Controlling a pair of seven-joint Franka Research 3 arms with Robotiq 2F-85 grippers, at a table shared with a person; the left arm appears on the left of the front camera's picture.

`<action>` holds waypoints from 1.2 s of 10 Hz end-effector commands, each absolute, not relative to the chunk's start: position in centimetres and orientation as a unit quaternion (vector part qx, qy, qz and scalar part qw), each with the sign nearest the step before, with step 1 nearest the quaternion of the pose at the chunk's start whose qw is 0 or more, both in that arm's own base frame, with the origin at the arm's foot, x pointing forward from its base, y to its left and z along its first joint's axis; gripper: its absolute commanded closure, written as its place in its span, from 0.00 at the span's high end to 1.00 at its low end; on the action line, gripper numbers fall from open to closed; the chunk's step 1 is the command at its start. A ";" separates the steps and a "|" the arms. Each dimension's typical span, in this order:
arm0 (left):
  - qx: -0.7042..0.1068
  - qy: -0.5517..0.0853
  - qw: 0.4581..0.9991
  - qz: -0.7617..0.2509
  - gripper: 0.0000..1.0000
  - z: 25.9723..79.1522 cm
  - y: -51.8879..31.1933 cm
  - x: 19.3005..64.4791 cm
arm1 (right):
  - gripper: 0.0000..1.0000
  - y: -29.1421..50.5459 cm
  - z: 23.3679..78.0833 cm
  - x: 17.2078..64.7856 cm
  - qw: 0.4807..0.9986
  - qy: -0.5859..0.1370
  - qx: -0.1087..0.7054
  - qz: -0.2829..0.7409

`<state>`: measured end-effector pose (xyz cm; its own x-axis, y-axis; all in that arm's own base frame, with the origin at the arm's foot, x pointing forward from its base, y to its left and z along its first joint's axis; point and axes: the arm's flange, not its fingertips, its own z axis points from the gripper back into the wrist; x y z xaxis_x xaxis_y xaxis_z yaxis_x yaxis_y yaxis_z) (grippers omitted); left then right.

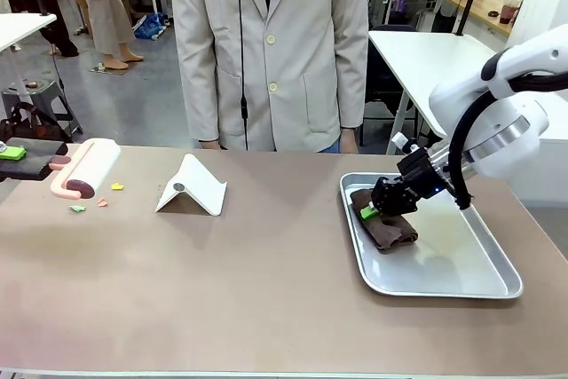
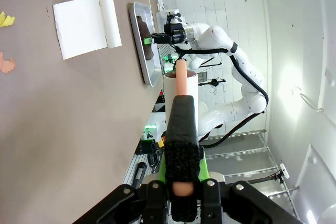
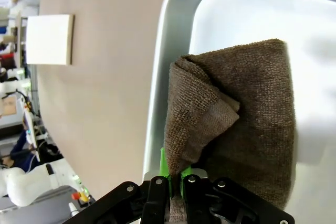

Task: Clean the surface of the table.
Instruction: If a person points to the right, clean the right side of the table with your right hand, and if they point to the left, clean the left side with your left hand.

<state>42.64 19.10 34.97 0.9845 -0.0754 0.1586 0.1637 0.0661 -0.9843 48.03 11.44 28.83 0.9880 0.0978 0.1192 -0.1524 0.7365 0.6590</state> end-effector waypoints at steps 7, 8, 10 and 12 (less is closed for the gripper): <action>-0.680 -0.034 0.727 -0.086 0.00 35.3 19.1 42.5 | 0.00 9.7 29.2 47.1 0.965 -0.040 0.248 0.076; -0.680 -0.034 0.727 -0.086 0.00 35.3 19.1 42.5 | 0.00 8.9 29.5 47.2 0.968 -0.047 0.239 0.067; -0.680 -0.034 0.727 -0.086 0.00 35.3 19.1 42.5 | 0.00 7.1 30.1 47.2 0.971 -0.054 0.227 0.049; -0.680 -0.034 0.727 -0.086 0.00 35.3 19.1 42.5 | 0.00 4.9 30.5 47.0 0.974 -0.059 0.219 0.022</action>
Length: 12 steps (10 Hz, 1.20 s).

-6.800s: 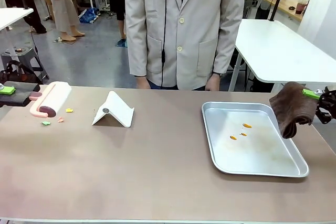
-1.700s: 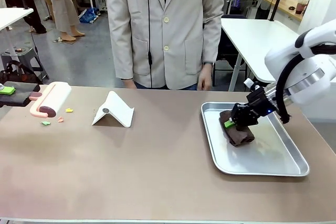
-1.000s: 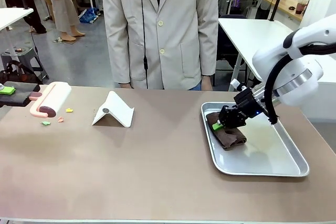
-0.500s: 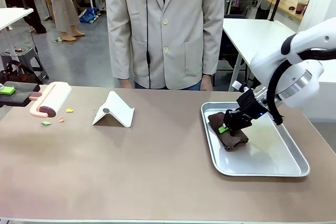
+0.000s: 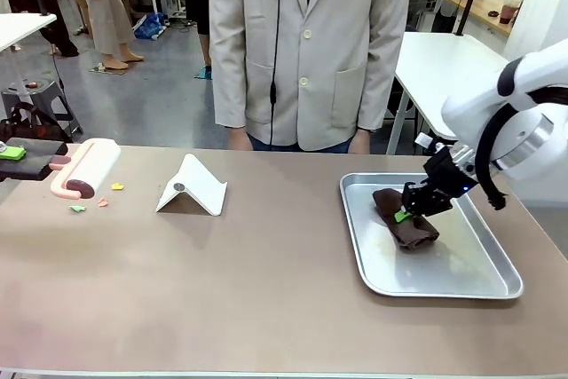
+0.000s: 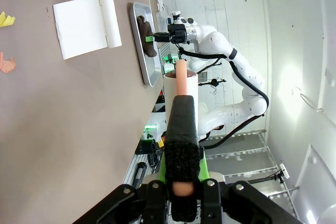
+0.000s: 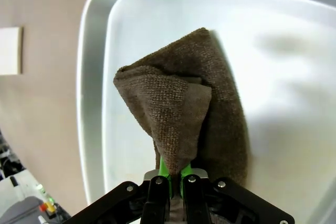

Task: Clean the surface of the table.
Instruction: If a person points to the right, clean the right side of the table with your right hand, and if they point to the left, clean the left side with your left hand.

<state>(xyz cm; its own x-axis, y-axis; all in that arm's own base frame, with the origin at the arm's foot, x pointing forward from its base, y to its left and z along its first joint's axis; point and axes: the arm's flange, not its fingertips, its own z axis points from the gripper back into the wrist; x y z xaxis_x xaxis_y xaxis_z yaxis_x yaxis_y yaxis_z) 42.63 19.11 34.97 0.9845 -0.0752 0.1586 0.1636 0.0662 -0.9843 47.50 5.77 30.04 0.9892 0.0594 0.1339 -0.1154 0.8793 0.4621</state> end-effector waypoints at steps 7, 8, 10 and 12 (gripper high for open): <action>-0.680 -0.034 0.727 -0.086 0.00 35.3 19.1 42.5 | 0.00 -1.2 32.2 45.7 0.928 -0.116 0.351 -0.044; -0.680 -0.034 0.727 -0.086 0.00 35.3 19.1 42.5 | 0.00 -1.9 32.7 45.4 0.908 -0.129 0.396 -0.046; -0.680 -0.034 0.727 -0.086 0.00 35.3 19.1 42.5 | 0.00 -3.3 33.8 44.6 0.855 -0.158 0.491 -0.048; -0.680 -0.034 0.727 -0.086 0.00 35.3 19.1 42.5 | 0.00 -4.3 34.1 44.3 0.811 -0.179 0.555 -0.054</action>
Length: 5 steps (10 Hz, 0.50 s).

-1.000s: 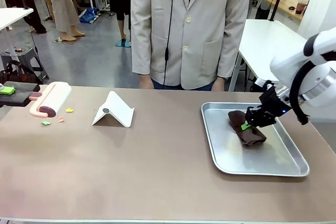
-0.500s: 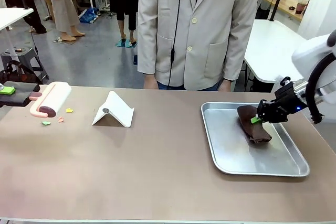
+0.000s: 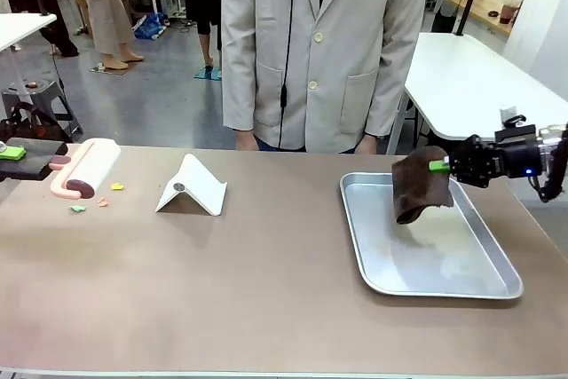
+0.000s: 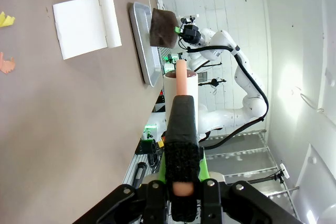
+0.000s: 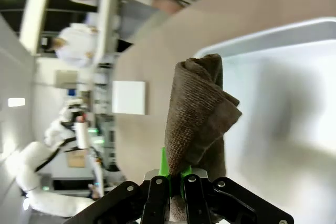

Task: Clean the surface of the table.
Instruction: If a person points to the right, clean the right side of the table with your right hand, and if they point to the left, clean the left side with your left hand.

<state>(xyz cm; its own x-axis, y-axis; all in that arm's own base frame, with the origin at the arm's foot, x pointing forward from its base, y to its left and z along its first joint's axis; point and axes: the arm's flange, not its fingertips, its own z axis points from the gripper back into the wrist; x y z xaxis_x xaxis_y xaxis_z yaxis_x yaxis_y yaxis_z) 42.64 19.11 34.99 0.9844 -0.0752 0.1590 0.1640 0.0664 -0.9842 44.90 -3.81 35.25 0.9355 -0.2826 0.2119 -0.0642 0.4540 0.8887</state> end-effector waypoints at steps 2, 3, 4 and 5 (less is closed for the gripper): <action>-0.680 -0.034 0.727 -0.086 0.00 35.3 19.1 42.5 | 0.00 -5.6 34.4 43.7 0.725 -0.143 0.674 -0.025; -0.680 -0.034 0.727 -0.086 0.00 35.3 19.1 42.5 | 0.00 -6.2 35.0 43.0 0.687 -0.122 0.716 -0.018; -0.680 -0.034 0.727 -0.086 0.00 35.3 19.1 42.5 | 0.00 -7.0 35.6 42.2 0.660 -0.108 0.743 -0.018; -0.680 -0.034 0.727 -0.086 0.00 35.3 19.1 42.5 | 0.00 -7.9 36.1 41.2 0.662 -0.106 0.741 -0.029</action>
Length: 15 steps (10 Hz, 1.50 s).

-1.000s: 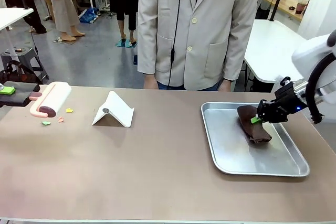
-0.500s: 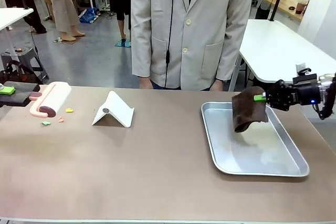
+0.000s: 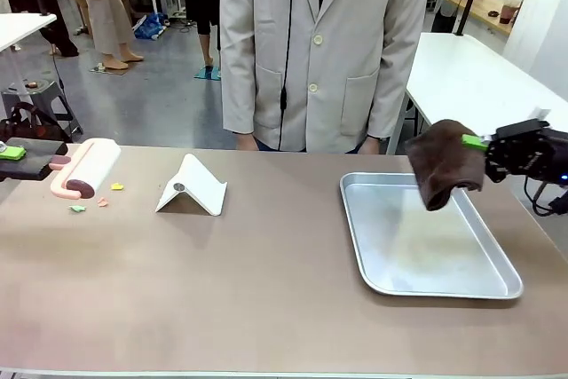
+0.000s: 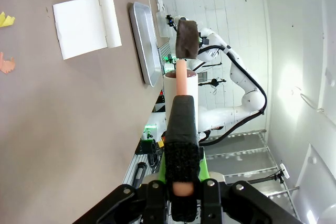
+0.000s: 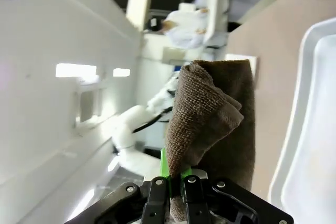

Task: Clean the surface of the table.
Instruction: If a person points to the right, clean the right side of the table with your right hand, and if they point to the left, clean the left side with your left hand, then clean the area not pointed to by the person.

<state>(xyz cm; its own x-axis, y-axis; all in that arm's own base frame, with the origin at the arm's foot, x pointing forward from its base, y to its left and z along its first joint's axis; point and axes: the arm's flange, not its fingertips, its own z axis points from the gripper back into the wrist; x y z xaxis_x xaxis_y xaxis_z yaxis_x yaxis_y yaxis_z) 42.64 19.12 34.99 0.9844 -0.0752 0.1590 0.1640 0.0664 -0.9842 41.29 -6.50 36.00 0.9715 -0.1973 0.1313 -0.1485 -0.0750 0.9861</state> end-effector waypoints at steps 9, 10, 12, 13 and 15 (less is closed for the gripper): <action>-0.680 -0.034 0.727 -0.086 0.00 35.3 19.1 42.5 | 0.00 -11.3 36.3 37.0 0.688 -0.058 0.723 -0.029; -0.680 -0.034 0.727 -0.086 0.00 35.3 19.1 42.5 | 0.00 -11.3 36.3 37.0 0.688 -0.058 0.723 -0.029; -0.680 -0.034 0.727 -0.086 0.00 35.3 19.1 42.5 | 0.00 -11.3 36.3 37.0 0.688 -0.058 0.723 -0.029; -0.680 -0.034 0.727 -0.086 0.00 35.3 19.1 42.5 | 0.00 -11.3 36.3 37.0 0.688 -0.058 0.723 -0.029; -0.680 -0.034 0.727 -0.086 0.00 35.3 19.1 42.5 | 0.00 -11.3 36.3 37.0 0.688 -0.058 0.723 -0.029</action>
<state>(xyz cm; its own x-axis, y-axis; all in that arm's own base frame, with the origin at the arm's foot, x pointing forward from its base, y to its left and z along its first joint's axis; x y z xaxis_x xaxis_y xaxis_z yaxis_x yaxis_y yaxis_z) 42.65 19.12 34.99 0.9844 -0.0752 0.1592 0.1643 0.0666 -0.9842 36.72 -11.20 35.89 0.9937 -0.1092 0.0239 -0.0276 -0.0331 0.9991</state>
